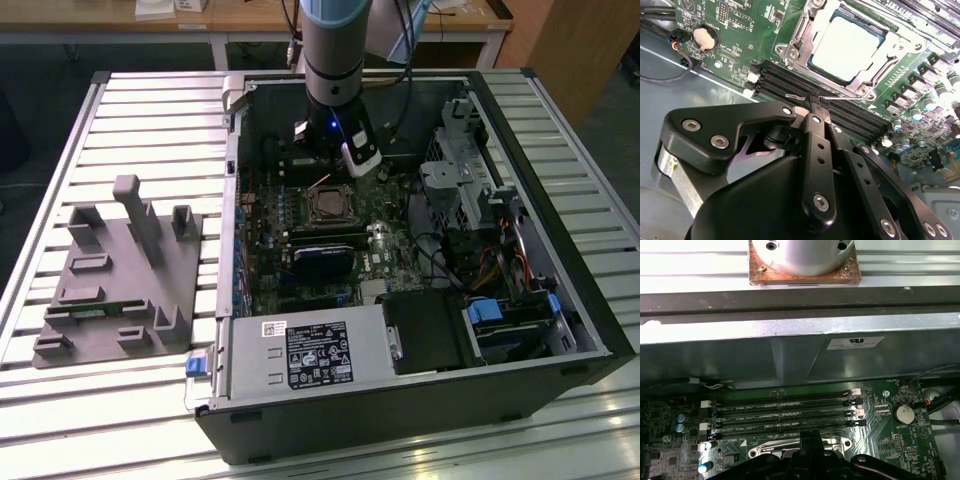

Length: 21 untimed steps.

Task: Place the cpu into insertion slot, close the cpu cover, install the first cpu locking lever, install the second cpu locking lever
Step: 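Install the first cpu locking lever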

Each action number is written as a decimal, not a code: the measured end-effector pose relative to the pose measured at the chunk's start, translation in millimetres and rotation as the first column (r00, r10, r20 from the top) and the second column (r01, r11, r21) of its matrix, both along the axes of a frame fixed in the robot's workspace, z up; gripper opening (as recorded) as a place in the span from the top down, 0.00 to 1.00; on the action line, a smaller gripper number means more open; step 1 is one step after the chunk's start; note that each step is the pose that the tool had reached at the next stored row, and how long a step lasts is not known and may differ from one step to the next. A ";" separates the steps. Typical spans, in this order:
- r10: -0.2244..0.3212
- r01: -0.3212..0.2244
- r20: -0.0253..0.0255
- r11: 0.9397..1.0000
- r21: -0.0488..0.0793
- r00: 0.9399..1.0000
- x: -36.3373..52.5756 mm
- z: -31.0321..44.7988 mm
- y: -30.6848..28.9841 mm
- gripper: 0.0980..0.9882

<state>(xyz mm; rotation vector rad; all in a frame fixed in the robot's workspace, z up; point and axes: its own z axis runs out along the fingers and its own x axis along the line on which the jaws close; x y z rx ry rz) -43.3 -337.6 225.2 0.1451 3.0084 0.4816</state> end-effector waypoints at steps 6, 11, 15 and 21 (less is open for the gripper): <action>0.000 0.000 0.000 1.000 -0.019 1.000 0.0 -3.2 0.7 0.99; 0.000 0.000 0.000 1.000 -0.022 1.000 -0.7 -5.6 3.3 0.99; 0.000 0.000 0.000 1.000 -0.022 1.000 -1.1 -8.0 4.9 0.99; 0.000 0.000 0.003 1.000 -0.023 1.000 -1.4 -12.4 8.0 0.99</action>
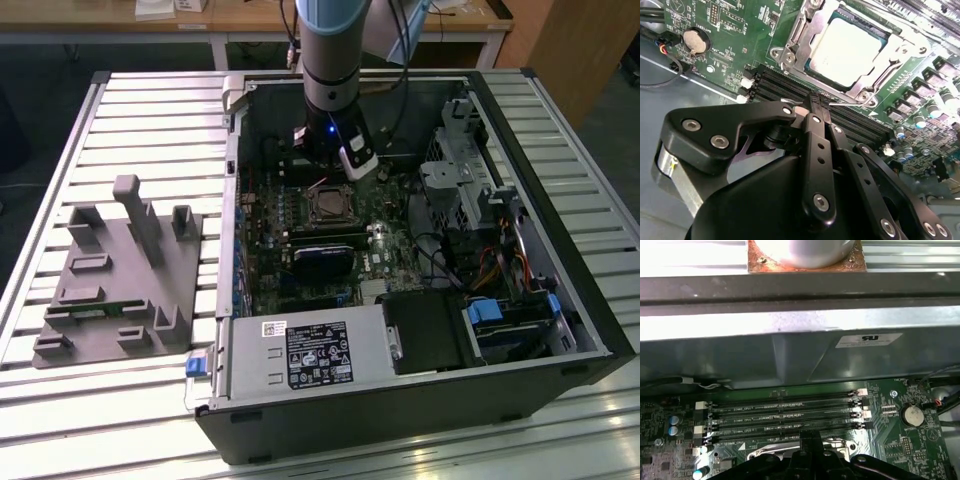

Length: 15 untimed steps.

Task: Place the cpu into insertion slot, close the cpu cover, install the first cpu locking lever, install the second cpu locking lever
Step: 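Install the first cpu locking lever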

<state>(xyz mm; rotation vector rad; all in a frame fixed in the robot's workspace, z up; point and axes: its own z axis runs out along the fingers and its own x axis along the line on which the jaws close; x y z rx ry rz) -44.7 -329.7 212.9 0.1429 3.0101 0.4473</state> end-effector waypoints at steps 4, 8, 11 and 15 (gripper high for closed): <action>0.000 0.000 0.003 1.000 -0.008 1.000 -0.1 -2.5 3.3 0.99; 0.000 0.000 0.008 1.000 -0.024 1.000 -0.2 -6.3 4.6 0.99; -0.001 0.002 0.013 0.999 -0.039 1.000 -0.2 -8.7 5.5 0.99; -0.007 0.008 0.015 0.998 -0.056 1.000 -0.2 -10.0 6.9 0.99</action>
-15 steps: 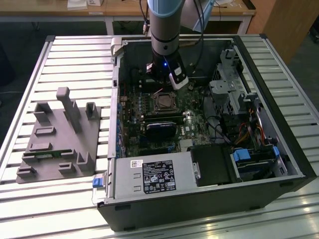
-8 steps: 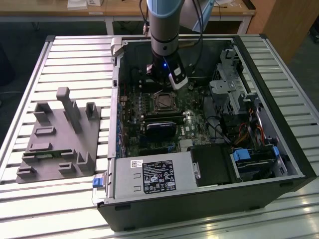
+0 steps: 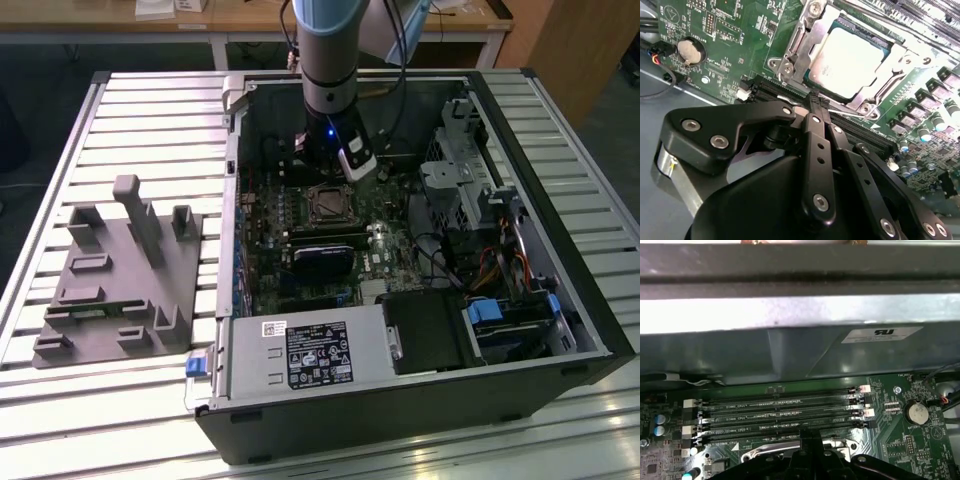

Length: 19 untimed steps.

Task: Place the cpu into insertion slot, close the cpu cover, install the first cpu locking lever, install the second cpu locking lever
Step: 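Install the first cpu locking lever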

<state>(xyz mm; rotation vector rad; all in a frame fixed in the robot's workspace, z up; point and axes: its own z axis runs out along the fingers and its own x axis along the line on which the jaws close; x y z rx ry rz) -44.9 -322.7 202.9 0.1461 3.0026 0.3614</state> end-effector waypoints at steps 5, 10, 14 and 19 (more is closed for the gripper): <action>-0.019 0.019 0.000 1.000 -0.005 1.000 0.0 -0.4 3.7 0.99; -0.052 0.052 0.000 0.999 -0.008 0.999 0.3 -0.9 6.7 0.99; -0.085 0.085 0.001 0.996 -0.015 0.996 0.5 -1.1 8.0 0.99; -0.123 0.123 0.002 0.992 -0.020 0.992 0.5 -1.4 9.5 0.99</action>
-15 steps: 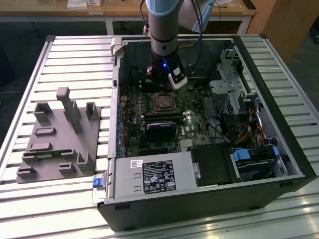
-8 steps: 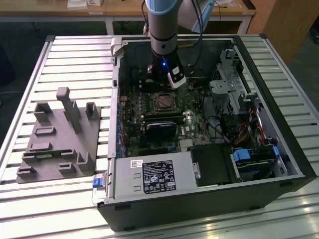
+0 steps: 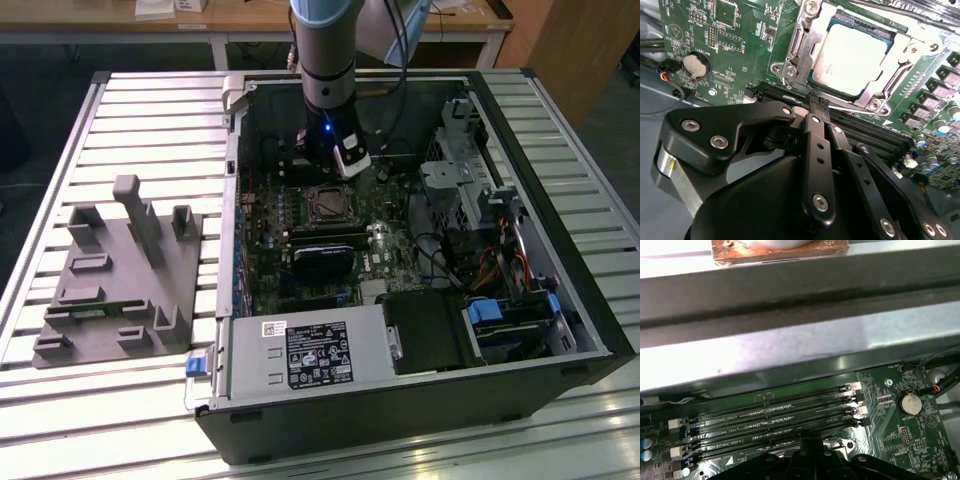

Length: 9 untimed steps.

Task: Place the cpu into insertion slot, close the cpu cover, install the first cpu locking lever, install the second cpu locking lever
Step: 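Install the first cpu locking lever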

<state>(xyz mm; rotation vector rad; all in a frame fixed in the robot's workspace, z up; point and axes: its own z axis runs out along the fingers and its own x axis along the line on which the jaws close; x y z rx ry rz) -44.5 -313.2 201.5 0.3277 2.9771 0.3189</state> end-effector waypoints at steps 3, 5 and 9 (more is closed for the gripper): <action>-0.015 0.015 0.000 1.000 0.000 1.000 0.0 -0.1 1.9 0.99; -0.023 0.023 0.000 1.000 0.000 1.000 0.0 -0.1 3.3 0.99; -0.040 0.040 0.000 0.999 0.000 0.999 -0.2 -0.2 6.4 0.99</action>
